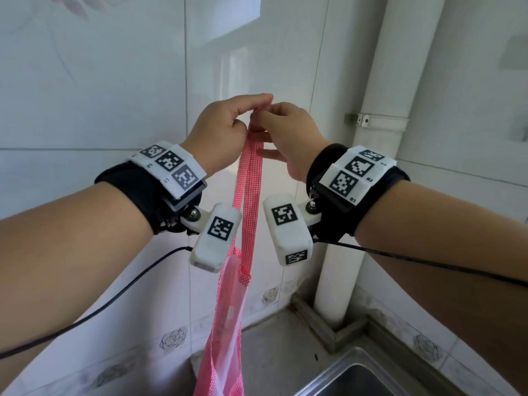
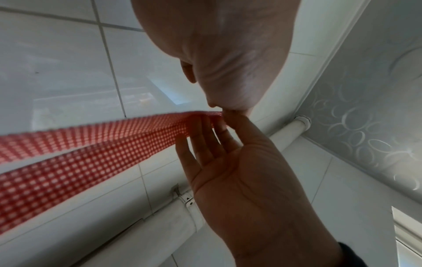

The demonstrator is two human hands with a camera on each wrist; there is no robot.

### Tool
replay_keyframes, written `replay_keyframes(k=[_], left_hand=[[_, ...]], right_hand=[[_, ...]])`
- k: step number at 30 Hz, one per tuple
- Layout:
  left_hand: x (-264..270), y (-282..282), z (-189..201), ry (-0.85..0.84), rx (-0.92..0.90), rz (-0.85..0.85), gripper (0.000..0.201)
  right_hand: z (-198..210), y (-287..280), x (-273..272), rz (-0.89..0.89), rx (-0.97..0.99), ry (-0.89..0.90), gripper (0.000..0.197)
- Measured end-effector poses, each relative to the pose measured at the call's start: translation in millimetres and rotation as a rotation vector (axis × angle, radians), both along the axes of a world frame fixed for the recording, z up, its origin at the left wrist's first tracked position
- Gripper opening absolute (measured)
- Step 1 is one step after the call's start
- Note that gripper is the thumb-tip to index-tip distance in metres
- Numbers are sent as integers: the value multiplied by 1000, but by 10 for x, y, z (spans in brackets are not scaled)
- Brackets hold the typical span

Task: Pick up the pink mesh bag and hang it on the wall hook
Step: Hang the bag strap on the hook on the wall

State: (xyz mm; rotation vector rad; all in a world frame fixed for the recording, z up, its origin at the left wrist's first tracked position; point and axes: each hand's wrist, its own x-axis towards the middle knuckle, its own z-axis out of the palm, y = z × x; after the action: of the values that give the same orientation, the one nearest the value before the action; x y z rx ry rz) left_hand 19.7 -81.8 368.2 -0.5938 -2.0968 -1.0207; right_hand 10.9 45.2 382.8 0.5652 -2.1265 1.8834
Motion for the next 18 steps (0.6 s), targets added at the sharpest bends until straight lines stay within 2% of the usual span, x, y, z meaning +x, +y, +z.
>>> replay_keyframes(k=[3,7,10,14,18], left_hand=[[-63,-57,27,46,26,-36,63],[-96,-120,92,112,78,-57,64],[-89,-175,108,134,99,-47,56],[-167,-336,80,156,130,97,29],[-250,-414,97,185,18,239,31]], right_hand=[[69,-76,-12,36,-13,-29,13],[196,-226,-49,0,-18,-38,7],[276,-330,-80,41,-80,-34,4],[308,-393,-124,70,-101,13,7],[276,-381,-254,-16,-102,52,14]])
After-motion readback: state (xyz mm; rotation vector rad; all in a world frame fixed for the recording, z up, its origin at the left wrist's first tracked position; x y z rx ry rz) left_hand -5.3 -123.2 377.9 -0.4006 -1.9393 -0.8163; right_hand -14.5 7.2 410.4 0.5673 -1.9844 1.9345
